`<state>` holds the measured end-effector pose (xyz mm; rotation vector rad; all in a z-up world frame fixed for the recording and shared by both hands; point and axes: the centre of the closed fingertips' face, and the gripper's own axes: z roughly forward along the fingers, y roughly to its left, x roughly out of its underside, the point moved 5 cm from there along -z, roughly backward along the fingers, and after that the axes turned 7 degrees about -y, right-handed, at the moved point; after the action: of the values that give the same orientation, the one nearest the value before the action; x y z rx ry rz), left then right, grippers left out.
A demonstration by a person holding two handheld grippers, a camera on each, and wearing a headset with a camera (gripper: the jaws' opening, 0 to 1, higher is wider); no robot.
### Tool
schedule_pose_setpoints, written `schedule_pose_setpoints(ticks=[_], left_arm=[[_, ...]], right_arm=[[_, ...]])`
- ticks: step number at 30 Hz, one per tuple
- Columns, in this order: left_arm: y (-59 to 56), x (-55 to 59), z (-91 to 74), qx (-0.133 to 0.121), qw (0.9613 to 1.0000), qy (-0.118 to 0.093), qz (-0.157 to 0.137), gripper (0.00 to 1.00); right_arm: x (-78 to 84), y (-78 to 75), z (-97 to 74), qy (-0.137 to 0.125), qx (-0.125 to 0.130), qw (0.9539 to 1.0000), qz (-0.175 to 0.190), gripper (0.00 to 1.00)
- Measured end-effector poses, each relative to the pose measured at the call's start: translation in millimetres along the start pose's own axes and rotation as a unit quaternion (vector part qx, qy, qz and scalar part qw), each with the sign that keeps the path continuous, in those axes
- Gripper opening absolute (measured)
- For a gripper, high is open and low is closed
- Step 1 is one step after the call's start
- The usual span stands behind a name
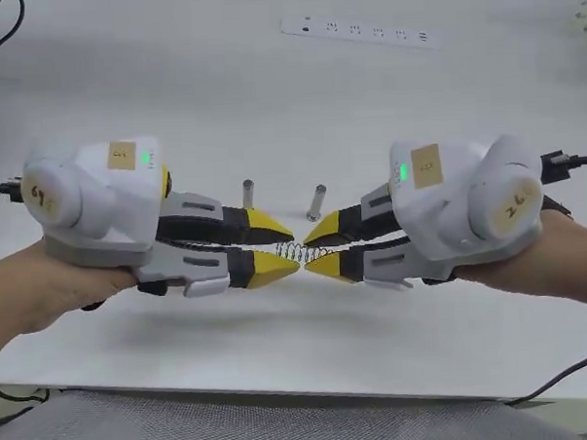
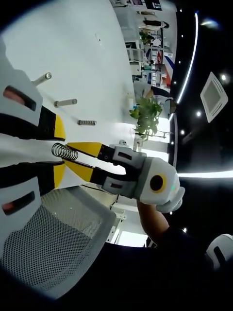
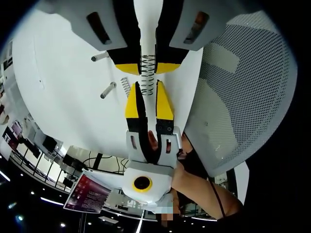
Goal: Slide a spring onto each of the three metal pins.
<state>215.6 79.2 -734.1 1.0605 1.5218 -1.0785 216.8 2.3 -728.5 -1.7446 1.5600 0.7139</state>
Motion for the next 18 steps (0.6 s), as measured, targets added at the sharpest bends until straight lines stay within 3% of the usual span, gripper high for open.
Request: schedule_pose_setpoints(ticks=[18], left_arm=[[-0.8,-1.8,0.3,0.002,1.0000,-0.005,0.001,0.03]], right_arm=[[-1.1,-0.3,-2.4,-0.004,-0.003,1.0000,-0.002,0.08]])
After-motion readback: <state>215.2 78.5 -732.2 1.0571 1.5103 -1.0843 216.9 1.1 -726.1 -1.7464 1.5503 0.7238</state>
